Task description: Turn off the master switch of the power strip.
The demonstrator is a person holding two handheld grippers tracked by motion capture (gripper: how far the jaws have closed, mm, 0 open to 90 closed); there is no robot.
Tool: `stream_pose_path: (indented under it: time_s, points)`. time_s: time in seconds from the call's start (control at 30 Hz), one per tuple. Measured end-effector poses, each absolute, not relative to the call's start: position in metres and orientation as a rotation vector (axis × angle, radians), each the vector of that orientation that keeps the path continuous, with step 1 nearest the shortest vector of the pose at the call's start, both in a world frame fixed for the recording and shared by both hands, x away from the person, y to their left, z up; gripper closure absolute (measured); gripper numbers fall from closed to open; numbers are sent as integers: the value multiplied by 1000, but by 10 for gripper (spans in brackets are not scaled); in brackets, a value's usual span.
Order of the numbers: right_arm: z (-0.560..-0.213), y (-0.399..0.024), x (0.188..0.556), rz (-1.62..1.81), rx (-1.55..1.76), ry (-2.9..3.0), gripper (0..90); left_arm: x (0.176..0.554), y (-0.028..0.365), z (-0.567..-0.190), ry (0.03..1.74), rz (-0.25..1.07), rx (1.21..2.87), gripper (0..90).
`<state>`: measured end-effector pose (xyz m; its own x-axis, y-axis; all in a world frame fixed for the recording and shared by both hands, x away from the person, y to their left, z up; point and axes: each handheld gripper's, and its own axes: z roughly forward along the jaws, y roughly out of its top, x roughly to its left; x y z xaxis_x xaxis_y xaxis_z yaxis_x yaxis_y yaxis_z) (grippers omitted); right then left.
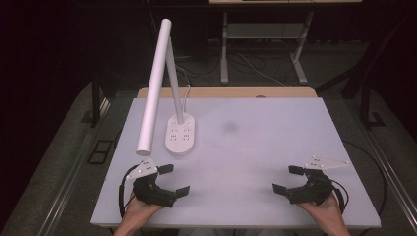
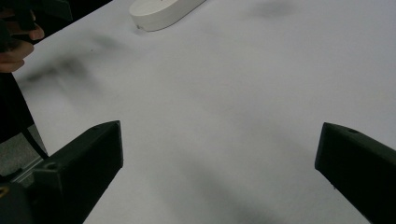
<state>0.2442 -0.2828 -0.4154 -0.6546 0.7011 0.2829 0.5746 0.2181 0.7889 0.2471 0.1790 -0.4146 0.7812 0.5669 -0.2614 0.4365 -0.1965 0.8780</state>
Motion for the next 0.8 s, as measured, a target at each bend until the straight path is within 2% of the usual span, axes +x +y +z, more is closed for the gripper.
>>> stream_pose_path:
  time_s: [0.23,0.8]
  points:
    - [-416,-284,245,1413,1229,2347,5,251,181,-409,768,104,1831,0]
    - [-416,-285,244,1415,1237,2347,5,260,189,-395,778,128,1843,0]
